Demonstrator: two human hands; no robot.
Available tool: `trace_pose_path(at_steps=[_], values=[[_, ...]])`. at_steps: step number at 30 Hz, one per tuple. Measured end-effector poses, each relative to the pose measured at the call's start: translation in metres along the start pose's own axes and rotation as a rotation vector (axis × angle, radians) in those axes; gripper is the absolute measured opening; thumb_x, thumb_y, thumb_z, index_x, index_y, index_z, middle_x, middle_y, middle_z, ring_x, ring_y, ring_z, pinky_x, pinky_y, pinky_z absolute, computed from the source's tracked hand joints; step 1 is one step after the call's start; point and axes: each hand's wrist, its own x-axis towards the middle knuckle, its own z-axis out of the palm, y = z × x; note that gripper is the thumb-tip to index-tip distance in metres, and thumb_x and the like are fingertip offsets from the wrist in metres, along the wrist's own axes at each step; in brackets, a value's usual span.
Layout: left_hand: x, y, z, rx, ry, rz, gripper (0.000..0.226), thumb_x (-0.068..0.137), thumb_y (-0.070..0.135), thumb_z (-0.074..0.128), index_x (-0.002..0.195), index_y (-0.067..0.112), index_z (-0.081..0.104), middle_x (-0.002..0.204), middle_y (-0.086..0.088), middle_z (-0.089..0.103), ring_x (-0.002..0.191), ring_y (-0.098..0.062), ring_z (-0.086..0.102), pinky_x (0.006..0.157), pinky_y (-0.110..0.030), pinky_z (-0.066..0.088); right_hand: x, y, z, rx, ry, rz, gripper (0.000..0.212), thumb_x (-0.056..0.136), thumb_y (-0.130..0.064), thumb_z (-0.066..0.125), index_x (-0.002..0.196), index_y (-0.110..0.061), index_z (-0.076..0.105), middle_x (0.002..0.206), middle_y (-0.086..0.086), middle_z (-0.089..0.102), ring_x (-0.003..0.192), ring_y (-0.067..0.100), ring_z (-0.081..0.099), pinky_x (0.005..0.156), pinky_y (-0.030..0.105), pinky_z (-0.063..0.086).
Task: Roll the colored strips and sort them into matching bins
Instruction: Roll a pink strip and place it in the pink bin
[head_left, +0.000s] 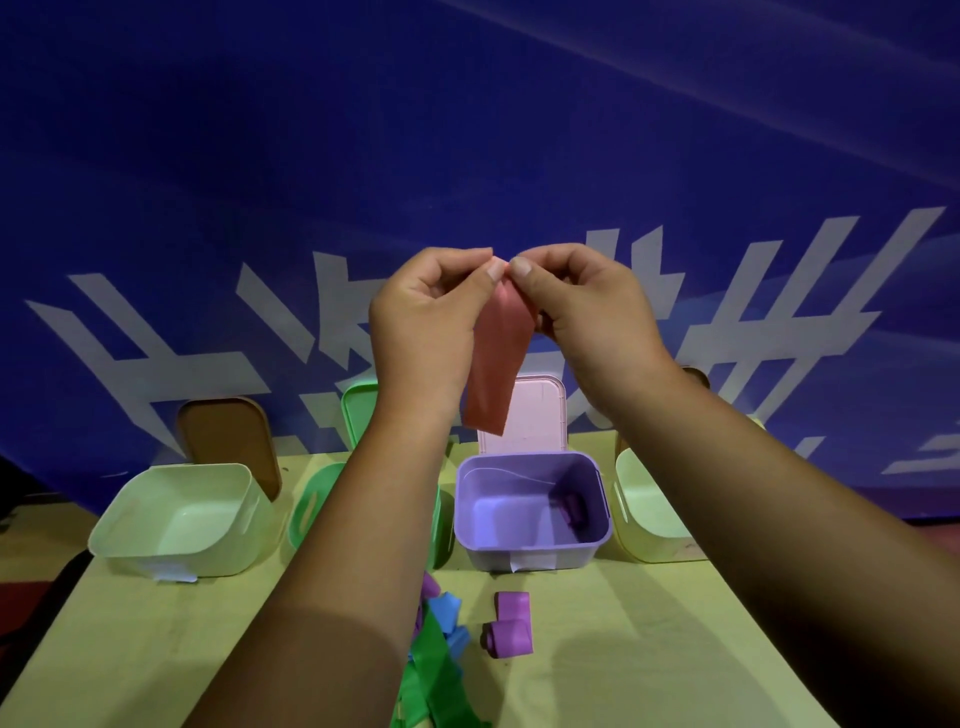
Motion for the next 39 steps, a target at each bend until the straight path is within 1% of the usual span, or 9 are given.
trace_pose_path(at_steps=[4,10,15,18,23,30,35,37,39], values=[[0.000,-0.003,-0.002,-0.017,-0.007,-0.015,0.013,0.094,0.020,0.084,0.106,0.022,0.084,0.101,0.003,0.083,0.102,-0.018,0.080,0.095,-0.048,0.065,0.002,-0.001,0.003,0.024,0.023,0.009,0.014,0.101,-0.021,0.075,0.113,-0.015,0.076,0.102,0.008,0.079,0.097,0.023,0.077,0.087,0.039,0.066],[0.002,-0.008,-0.005,-0.037,-0.025,-0.066,0.014,0.093,0.024,0.085,0.107,0.026,0.083,0.104,0.002,0.083,0.105,-0.021,0.079,0.096,-0.049,0.065,0.001,0.001,0.007,0.004,0.025,0.004,0.010,0.101,-0.021,0.074,0.111,-0.022,0.074,0.103,0.002,0.078,0.097,0.016,0.076,0.086,0.031,0.066],[0.006,-0.010,-0.009,-0.130,-0.069,-0.165,0.019,0.092,0.019,0.083,0.110,0.022,0.080,0.109,-0.005,0.082,0.107,-0.028,0.079,0.098,-0.052,0.064,0.003,0.000,0.009,0.002,0.034,0.010,0.013,0.099,-0.018,0.076,0.112,-0.022,0.075,0.107,0.005,0.078,0.100,0.019,0.077,0.090,0.033,0.065],[0.006,-0.008,-0.008,-0.151,-0.079,-0.156,0.014,0.093,0.016,0.083,0.107,0.019,0.080,0.105,-0.007,0.082,0.103,-0.029,0.080,0.094,-0.048,0.065,0.004,0.001,0.009,0.004,0.028,0.013,0.017,0.098,-0.017,0.078,0.114,-0.020,0.075,0.109,0.007,0.078,0.100,0.020,0.078,0.089,0.033,0.065],[0.006,-0.008,-0.006,-0.173,-0.080,-0.153,0.007,0.097,0.013,0.080,0.104,0.014,0.079,0.099,-0.009,0.081,0.094,-0.029,0.080,0.082,-0.041,0.065,0.005,0.002,0.008,-0.011,0.015,0.001,0.021,0.097,-0.016,0.079,0.117,-0.022,0.073,0.108,0.000,0.077,0.099,0.015,0.077,0.083,0.026,0.064],[0.010,-0.005,-0.006,-0.195,-0.073,-0.116,0.016,0.094,0.006,0.083,0.108,0.011,0.078,0.103,-0.009,0.082,0.101,-0.026,0.081,0.089,-0.036,0.064,0.005,0.007,0.007,0.023,0.034,0.053,0.024,0.098,-0.030,0.078,0.119,-0.019,0.073,0.110,0.009,0.077,0.103,0.024,0.077,0.093,0.046,0.065],[0.011,-0.006,-0.005,-0.190,-0.083,-0.098,0.025,0.091,0.002,0.083,0.108,0.019,0.077,0.105,-0.003,0.082,0.106,-0.020,0.079,0.093,-0.033,0.062,0.009,0.007,0.006,-0.017,0.021,0.079,0.024,0.105,-0.041,0.068,0.110,-0.020,0.079,0.095,0.005,0.078,0.088,0.026,0.074,0.087,0.050,0.065],[0.012,-0.006,-0.005,-0.179,-0.087,-0.084,0.027,0.091,0.000,0.083,0.107,0.021,0.077,0.106,-0.002,0.082,0.107,-0.019,0.078,0.094,-0.032,0.061,0.010,0.006,0.006,-0.022,0.031,0.074,0.022,0.104,-0.039,0.068,0.110,-0.020,0.079,0.098,0.007,0.080,0.095,0.031,0.076,0.091,0.054,0.063],[0.012,-0.006,-0.005,-0.181,-0.090,-0.091,0.027,0.091,0.000,0.082,0.108,0.021,0.077,0.108,-0.003,0.082,0.108,-0.020,0.078,0.096,-0.035,0.062,0.010,0.005,0.005,-0.032,0.040,0.070,0.019,0.105,-0.036,0.068,0.112,-0.022,0.078,0.100,0.004,0.080,0.098,0.027,0.077,0.090,0.049,0.065]])
